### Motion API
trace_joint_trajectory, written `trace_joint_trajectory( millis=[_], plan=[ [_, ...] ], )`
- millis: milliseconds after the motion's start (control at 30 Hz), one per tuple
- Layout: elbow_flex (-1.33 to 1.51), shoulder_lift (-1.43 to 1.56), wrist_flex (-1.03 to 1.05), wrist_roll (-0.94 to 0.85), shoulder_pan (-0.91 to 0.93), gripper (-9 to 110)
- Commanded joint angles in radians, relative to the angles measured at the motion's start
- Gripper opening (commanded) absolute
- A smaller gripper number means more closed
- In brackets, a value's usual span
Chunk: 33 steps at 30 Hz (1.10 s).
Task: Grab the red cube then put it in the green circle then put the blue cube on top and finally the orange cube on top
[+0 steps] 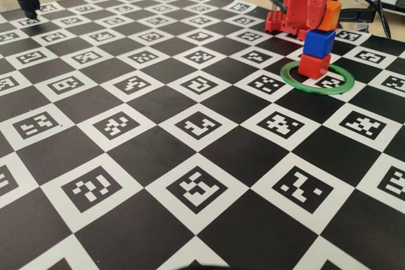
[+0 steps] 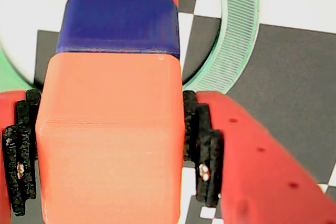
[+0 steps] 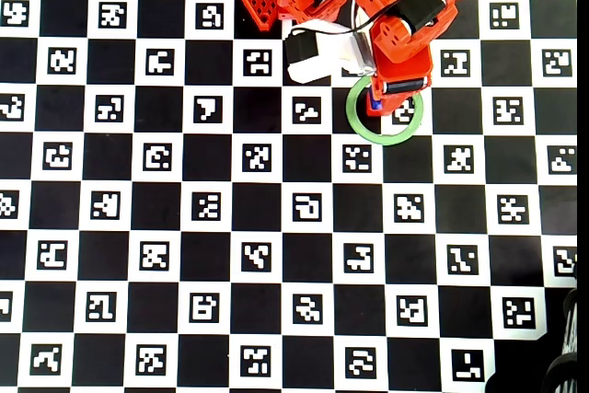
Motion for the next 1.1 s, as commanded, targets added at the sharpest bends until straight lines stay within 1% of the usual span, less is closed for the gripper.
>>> trace_joint_trajectory(
  millis=[0,1067],
  plan=[
    [-0.005,0.06,-0.009,-0.005,0.008,5],
    [0.005,0.06,-0.026,0.002,-0.002,5]
  ],
)
